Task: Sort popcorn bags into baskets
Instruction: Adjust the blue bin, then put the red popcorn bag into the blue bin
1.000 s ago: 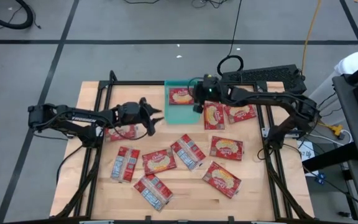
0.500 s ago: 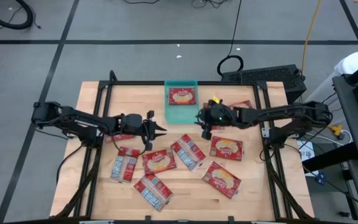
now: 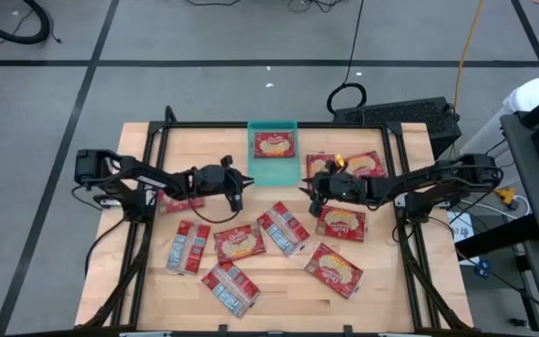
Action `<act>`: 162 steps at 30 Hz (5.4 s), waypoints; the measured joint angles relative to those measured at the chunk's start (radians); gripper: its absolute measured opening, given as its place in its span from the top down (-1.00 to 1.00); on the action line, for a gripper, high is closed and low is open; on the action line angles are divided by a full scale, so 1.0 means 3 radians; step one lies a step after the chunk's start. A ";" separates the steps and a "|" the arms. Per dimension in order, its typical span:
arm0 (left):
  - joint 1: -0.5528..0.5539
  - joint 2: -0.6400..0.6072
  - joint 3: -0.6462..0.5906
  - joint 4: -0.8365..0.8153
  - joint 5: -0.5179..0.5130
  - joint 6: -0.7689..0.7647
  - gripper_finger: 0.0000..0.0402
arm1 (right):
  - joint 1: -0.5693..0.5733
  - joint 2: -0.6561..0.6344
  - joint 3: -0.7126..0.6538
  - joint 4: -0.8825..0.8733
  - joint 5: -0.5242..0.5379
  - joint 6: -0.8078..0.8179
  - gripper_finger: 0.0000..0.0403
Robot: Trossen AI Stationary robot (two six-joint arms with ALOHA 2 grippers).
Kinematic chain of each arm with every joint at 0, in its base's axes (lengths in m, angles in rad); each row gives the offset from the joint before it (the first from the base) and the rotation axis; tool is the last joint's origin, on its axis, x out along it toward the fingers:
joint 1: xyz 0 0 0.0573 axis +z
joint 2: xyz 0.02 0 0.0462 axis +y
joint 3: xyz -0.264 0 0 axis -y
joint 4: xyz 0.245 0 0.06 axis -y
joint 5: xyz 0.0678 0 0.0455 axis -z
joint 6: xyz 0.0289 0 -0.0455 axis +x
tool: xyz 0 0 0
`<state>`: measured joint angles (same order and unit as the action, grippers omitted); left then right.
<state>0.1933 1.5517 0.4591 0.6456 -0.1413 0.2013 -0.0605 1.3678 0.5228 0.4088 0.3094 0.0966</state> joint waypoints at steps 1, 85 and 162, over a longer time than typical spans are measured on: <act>0.0027 0.0000 0.0000 0.0001 -0.0001 0.0012 0.80 | 0.0000 0.0000 -0.0022 0.0002 0.0026 0.0012 0.35; 0.0676 -0.0922 0.0491 -0.4179 -0.0200 -0.1865 -0.19 | -0.0426 0.0559 -0.0075 0.1193 -0.0627 -0.0539 0.89; 0.0681 -0.0833 0.0894 -0.3629 -0.0251 -0.0491 0.38 | 0.0063 0.1863 0.1751 0.0879 0.0452 -0.0715 0.02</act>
<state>0.3976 1.3018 0.7273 -0.4432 -0.2165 0.0540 -0.0414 1.9268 1.0481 0.6723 0.4450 -0.1180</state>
